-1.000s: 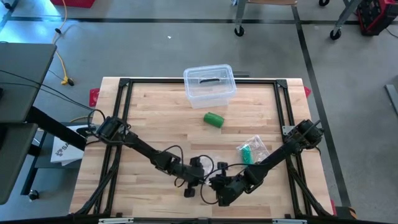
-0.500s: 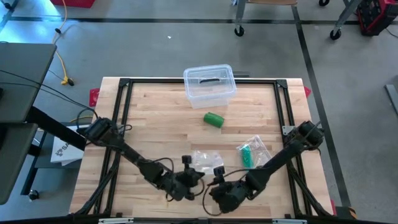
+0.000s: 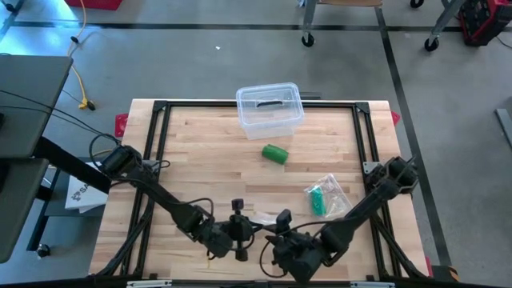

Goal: Roll bandage
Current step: Put the rolled green bandage into the transparent zip bag

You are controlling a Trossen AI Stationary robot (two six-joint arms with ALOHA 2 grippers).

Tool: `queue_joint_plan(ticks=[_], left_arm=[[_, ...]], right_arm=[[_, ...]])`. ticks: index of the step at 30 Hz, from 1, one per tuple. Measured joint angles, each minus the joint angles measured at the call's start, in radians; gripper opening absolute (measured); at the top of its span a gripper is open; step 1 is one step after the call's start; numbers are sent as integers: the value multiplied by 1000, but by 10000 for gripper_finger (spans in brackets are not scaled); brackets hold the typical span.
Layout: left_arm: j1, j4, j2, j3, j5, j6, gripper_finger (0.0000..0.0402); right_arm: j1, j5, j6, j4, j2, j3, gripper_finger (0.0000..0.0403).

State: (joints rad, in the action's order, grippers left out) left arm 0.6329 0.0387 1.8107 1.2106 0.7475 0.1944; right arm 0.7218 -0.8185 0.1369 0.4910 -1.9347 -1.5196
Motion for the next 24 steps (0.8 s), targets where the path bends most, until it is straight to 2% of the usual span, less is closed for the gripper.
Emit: queue_joint_plan(ticks=[6, 12, 17, 24], left_arm=[[-12, 10, 2, -2, -18, 91, 0], [-39, 5, 2, -2, -33, 147, 0], [-44, 26, 1, -1, -44, 154, 0], [-43, 20, 1, -1, -50, 140, 0]], right_arm=[[-24, 86, 0, 7, 1, 12, 164], [-9, 24, 25, 8, -1, -6, 164], [0, 49, 20, 27, -1, -13, 164], [-17, 46, -80, 102, -1, -5, 164]])
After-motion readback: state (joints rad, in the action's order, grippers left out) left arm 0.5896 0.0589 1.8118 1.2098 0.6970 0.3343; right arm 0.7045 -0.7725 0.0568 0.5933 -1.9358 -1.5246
